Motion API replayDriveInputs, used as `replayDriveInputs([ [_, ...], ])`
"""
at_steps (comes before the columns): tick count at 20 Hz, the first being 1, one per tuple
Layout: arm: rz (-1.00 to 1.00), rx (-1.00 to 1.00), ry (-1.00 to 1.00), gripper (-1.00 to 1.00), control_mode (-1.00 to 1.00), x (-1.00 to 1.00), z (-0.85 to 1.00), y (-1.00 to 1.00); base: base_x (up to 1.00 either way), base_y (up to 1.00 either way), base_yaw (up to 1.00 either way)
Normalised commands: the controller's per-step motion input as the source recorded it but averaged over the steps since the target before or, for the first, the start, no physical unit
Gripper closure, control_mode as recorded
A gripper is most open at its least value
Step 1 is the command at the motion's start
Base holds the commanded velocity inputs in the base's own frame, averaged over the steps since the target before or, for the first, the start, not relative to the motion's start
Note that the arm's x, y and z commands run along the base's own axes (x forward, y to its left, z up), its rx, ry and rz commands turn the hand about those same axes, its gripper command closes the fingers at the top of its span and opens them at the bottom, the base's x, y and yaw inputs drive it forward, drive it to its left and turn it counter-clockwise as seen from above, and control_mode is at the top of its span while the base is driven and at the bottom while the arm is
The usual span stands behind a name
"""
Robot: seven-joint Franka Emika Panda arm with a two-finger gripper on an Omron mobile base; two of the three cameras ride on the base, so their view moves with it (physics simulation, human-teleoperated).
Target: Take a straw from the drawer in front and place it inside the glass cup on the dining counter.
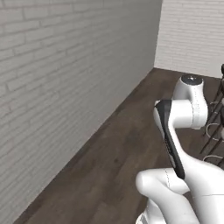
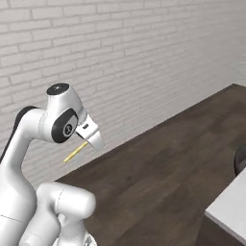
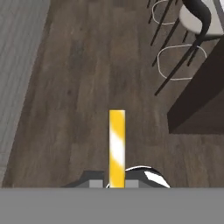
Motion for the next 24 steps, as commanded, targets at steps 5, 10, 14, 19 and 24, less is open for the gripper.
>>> replayDriveInputs([
  [5, 0.0, 0.0, 0.0, 1.0, 1.0, 0.0, 0.0, 0.0, 0.99, 0.3, -0.53],
  [10, 0.0, 0.0, 0.0, 1.0, 1.0, 0.0, 0.0, 0.0, 1.0, 0.05, -0.46],
  [14, 0.0, 0.0, 0.0, 1.0, 1.0, 0.0, 0.0, 0.0, 1.0, 0.01, -0.44],
  [19, 0.0, 0.0, 0.0, 1.0, 1.0, 0.0, 0.0, 0.0, 0.99, 0.08, -0.49],
  [24, 0.0, 0.0, 0.0, 1.0, 1.0, 0.0, 0.0, 0.0, 0.92, 0.26, -0.54],
])
